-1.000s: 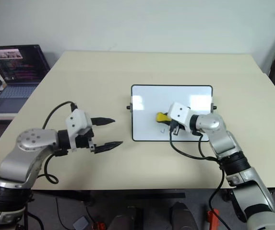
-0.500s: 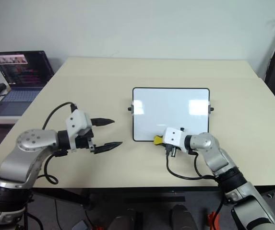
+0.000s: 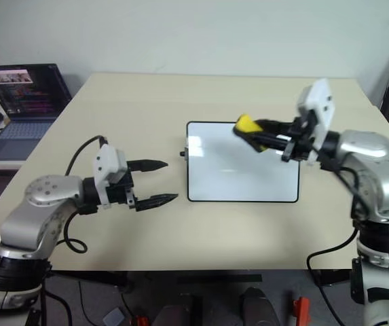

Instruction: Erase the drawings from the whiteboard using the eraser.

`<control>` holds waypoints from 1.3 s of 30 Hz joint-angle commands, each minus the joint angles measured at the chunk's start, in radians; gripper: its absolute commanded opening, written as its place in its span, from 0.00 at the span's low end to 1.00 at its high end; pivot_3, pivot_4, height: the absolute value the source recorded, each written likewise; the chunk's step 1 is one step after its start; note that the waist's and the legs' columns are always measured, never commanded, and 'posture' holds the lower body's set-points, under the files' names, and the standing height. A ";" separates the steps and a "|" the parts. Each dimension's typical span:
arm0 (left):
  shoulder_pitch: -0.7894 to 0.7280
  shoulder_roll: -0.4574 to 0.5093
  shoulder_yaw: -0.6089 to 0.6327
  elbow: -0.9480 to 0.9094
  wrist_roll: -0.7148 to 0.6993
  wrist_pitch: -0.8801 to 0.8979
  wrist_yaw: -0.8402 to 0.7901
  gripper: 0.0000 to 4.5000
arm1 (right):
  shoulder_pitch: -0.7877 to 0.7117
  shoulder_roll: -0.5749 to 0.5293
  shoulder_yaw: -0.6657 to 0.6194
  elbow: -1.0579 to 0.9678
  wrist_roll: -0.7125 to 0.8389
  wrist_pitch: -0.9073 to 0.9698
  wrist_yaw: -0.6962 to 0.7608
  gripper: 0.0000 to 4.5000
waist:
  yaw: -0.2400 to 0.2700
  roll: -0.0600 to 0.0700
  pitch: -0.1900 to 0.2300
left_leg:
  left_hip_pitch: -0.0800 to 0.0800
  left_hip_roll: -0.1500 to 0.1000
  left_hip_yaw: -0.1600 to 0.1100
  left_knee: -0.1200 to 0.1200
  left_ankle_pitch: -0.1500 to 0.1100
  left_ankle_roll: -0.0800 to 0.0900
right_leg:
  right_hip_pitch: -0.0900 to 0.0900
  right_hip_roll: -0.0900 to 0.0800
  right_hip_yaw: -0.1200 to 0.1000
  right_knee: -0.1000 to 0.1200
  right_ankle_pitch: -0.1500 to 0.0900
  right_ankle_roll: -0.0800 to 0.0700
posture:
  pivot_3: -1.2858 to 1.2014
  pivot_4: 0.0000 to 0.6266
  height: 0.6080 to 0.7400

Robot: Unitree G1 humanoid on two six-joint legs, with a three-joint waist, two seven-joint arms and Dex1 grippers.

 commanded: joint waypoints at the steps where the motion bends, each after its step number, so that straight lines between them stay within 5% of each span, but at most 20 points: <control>1: -0.036 -0.030 -0.035 -0.012 0.003 -0.021 -0.007 1.00 | 0.036 -0.066 -0.078 0.106 -0.059 -0.034 -0.090 0.15 | 0.006 0.000 0.000 | 0.000 -0.001 0.001 0.000 0.000 0.000 | 0.000 -0.001 0.000 0.000 0.000 0.000 | 0.52 0.24 1.00; 9: -0.056 -0.176 -0.173 -0.093 -0.020 0.000 -0.007 1.00 | 0.129 -0.188 -0.217 0.452 -0.180 0.061 -0.371 0.15 | 0.013 0.000 0.000 | -0.001 -0.001 0.001 0.000 0.000 0.000 | 0.000 -0.001 0.001 0.000 0.000 0.001 | 0.52 0.24 1.00; 21: -0.124 -0.297 -0.292 0.009 0.068 -0.078 -0.018 1.00 | 0.249 -0.205 -0.182 0.643 -0.228 -0.013 -0.384 0.15 | -0.013 0.000 0.000 | 0.003 -0.003 0.009 0.001 0.000 0.001 | 0.001 0.003 0.008 0.002 0.000 0.002 | 0.52 0.24 1.00; 34: -0.094 -0.295 -0.287 -0.009 0.084 -0.085 -0.016 1.00 | 0.206 -0.196 -0.137 0.774 -0.257 -0.131 -0.361 0.15 | -0.013 0.000 0.000 | 0.003 -0.003 0.008 0.001 0.000 0.001 | 0.001 0.003 0.008 0.002 0.000 0.002 | 0.52 0.24 1.00; 39: -0.094 -0.292 -0.280 -0.002 0.084 -0.091 -0.017 1.00 | 0.197 -0.200 -0.126 0.775 -0.261 -0.150 -0.358 0.50 | -0.013 0.000 0.000 | 0.003 -0.003 0.008 0.001 0.000 0.001 | 0.001 0.003 0.008 0.002 0.000 0.002 | 0.52 0.24 1.00</control>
